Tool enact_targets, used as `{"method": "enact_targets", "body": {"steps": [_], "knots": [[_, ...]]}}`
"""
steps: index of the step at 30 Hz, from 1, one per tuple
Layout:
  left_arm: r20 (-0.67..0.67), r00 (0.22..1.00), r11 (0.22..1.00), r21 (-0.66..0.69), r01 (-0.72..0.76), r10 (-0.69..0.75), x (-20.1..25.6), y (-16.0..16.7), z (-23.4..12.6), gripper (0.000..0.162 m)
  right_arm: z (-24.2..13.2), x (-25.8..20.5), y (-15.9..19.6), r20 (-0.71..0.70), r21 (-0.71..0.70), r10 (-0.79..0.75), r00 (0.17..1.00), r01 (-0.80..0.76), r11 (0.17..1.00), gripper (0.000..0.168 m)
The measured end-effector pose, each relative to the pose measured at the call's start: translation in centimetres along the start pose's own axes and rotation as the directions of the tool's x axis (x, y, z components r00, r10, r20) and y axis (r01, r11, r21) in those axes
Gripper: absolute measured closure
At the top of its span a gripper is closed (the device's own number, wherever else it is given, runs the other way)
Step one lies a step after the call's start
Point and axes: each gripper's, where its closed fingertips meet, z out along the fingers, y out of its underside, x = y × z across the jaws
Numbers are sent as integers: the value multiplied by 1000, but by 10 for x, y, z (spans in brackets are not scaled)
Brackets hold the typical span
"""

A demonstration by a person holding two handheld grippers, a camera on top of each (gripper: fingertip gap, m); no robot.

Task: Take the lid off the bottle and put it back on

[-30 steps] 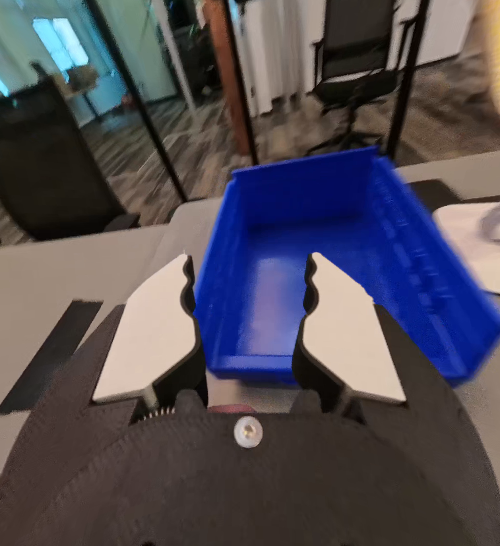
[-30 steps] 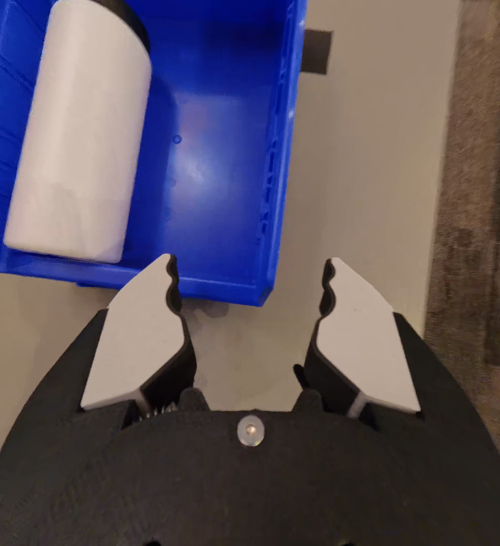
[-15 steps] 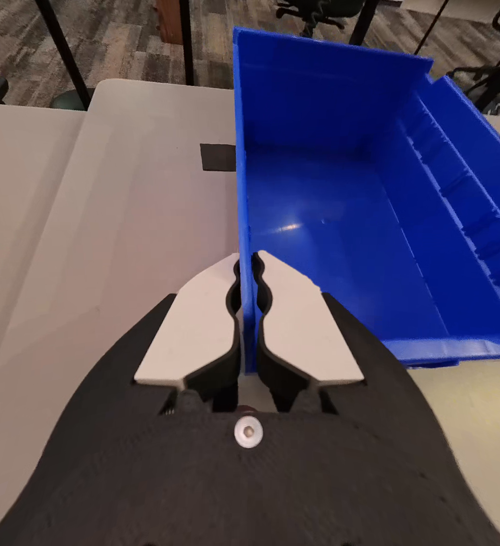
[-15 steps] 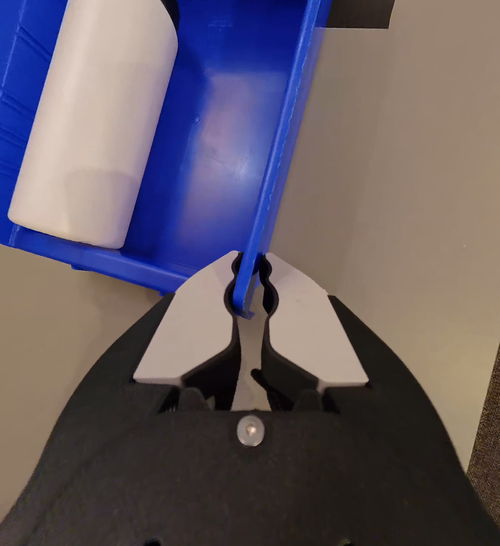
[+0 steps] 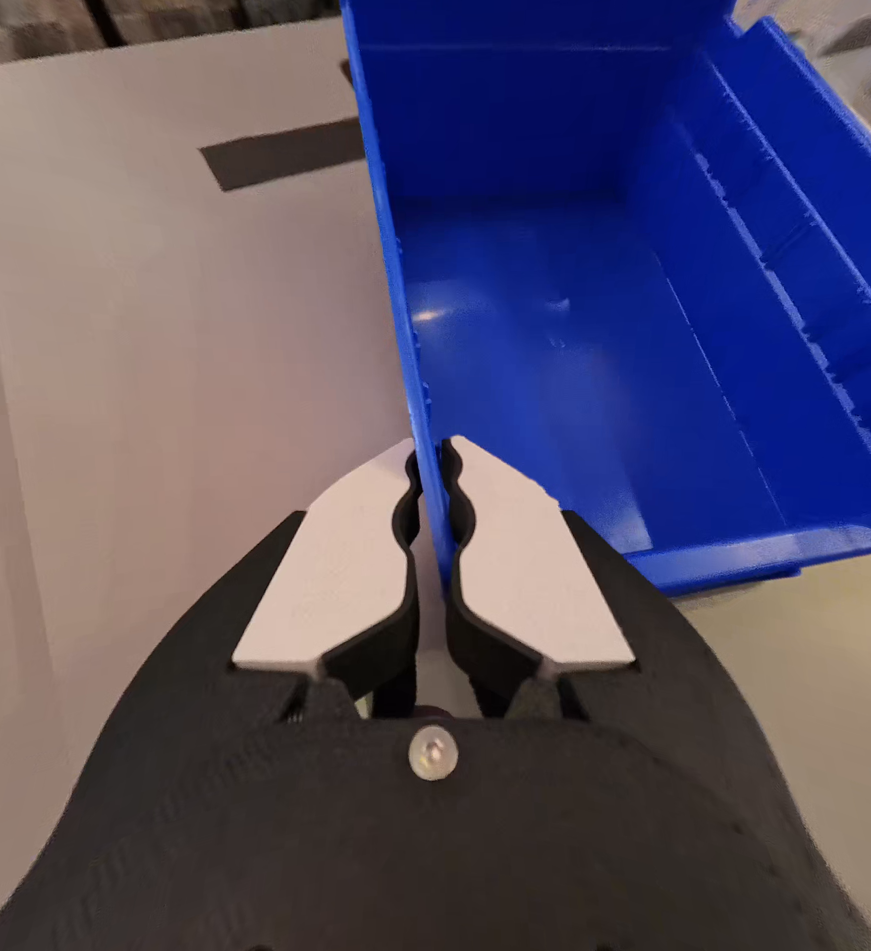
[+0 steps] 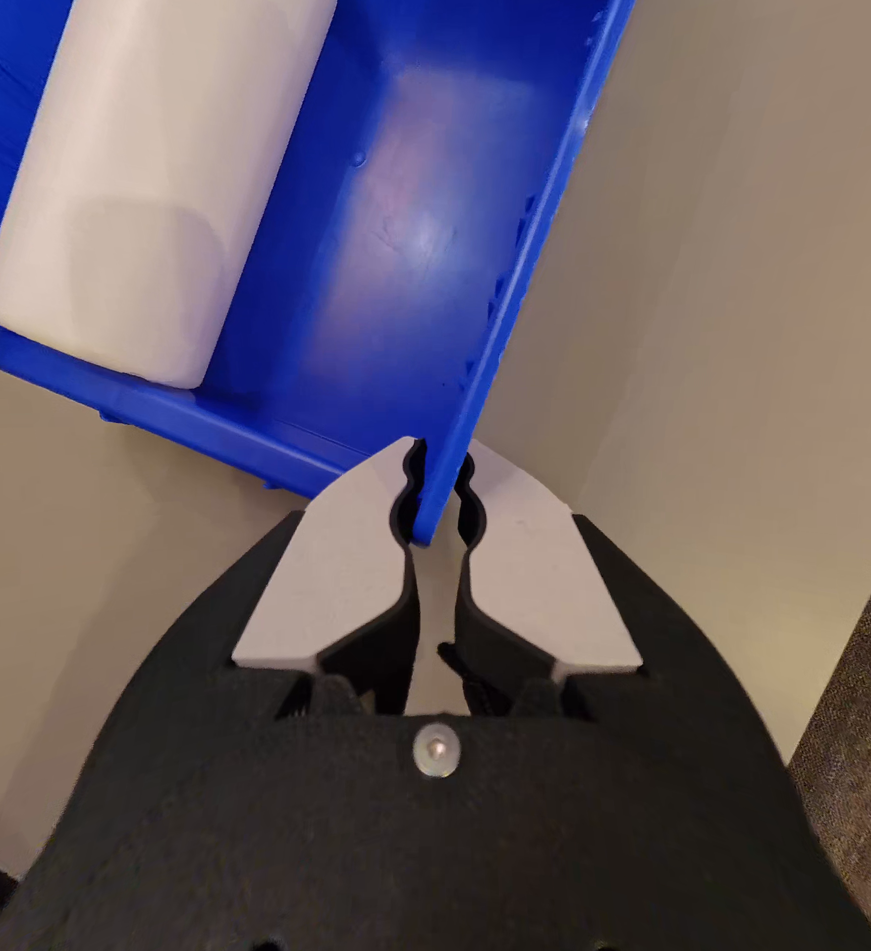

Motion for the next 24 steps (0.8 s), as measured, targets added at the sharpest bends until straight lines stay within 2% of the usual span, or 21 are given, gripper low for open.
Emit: {"method": "enact_targets", "body": {"steps": [6,14,18,24], "knots": [[-213,973,995,-12,-98,93,47,27,-31,156,-12,-28,27,50,-15,-140,989,141,990,158],[-485,845,966,-8,-260,223,138,54,-54,157,-21,-75,53,221,1,-258,941,264,965,161],[-584,761,944,29,-328,282,191,59,-54,156,-11,-106,48,295,-7,-319,901,336,942,163],[-691,627,897,69,-437,359,257,63,-48,157,20,-152,15,357,-1,-373,856,400,917,162]]}}
